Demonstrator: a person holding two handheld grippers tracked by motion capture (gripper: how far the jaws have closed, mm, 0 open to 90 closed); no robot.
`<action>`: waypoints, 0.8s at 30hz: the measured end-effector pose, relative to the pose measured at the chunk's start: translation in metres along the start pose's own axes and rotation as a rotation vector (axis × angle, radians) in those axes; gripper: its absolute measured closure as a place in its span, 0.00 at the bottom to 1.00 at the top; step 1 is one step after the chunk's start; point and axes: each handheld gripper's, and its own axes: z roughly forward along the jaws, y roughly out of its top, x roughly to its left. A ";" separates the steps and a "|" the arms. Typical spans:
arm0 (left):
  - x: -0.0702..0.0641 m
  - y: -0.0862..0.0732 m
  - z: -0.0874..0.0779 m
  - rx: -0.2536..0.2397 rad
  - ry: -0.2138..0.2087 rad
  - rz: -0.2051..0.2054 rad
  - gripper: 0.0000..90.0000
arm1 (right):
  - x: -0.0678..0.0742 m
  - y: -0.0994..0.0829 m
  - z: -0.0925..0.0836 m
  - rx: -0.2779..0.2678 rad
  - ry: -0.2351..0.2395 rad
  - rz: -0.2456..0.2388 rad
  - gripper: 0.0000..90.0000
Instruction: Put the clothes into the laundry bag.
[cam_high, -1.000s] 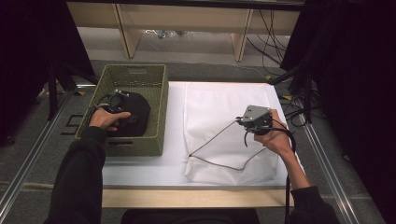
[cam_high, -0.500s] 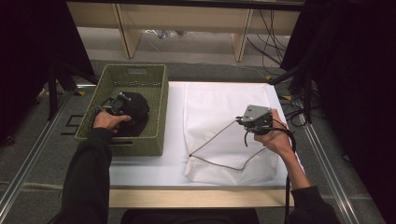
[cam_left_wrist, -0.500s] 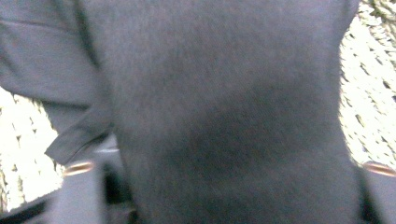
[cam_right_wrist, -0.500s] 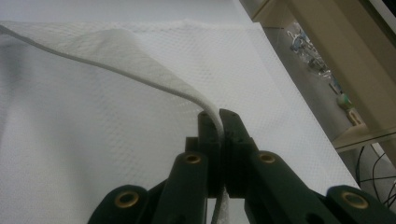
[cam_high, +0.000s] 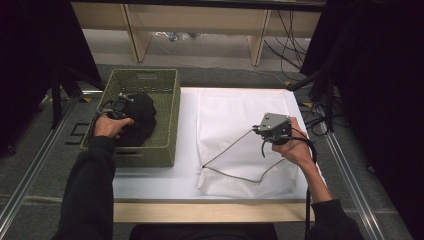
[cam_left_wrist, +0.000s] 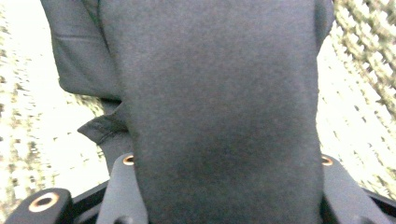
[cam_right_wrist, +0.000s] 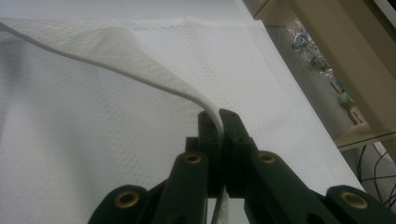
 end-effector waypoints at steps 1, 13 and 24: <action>-0.001 0.002 -0.003 0.004 0.003 0.014 0.60 | 0.000 0.000 0.000 0.001 -0.001 0.006 0.98; -0.006 0.019 -0.040 -0.073 -0.037 -0.018 0.60 | -0.001 0.000 0.000 -0.004 -0.002 0.000 0.98; -0.019 0.019 -0.079 -0.150 -0.073 0.011 0.60 | 0.002 0.000 -0.001 0.009 -0.002 0.025 0.99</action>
